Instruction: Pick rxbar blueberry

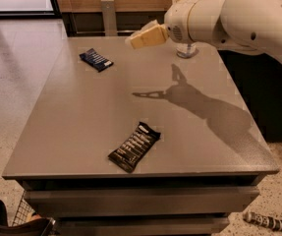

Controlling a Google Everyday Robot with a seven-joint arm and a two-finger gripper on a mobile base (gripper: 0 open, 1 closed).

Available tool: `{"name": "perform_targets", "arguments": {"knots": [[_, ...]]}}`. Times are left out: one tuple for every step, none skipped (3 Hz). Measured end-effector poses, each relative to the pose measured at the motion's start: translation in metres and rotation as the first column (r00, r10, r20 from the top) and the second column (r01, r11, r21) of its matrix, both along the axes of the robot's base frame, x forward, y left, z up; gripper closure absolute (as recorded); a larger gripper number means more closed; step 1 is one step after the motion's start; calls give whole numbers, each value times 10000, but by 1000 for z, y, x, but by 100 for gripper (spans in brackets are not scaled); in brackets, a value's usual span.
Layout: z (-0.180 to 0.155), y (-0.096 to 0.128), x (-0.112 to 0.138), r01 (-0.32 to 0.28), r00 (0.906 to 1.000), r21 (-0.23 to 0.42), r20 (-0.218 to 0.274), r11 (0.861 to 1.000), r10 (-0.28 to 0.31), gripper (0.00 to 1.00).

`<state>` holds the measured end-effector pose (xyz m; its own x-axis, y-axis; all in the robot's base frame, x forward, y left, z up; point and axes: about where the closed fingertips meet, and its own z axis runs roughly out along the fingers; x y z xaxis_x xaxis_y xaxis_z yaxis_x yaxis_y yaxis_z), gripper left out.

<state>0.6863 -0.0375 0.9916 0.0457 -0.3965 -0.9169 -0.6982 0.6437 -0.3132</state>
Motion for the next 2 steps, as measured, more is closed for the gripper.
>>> {"name": "perform_targets", "arguments": {"knots": [[-28,20,37,-123,9990,290,-430,9995,136,0],[-60,50,62,-314,9965,539,-761,9980,355,0]]}}
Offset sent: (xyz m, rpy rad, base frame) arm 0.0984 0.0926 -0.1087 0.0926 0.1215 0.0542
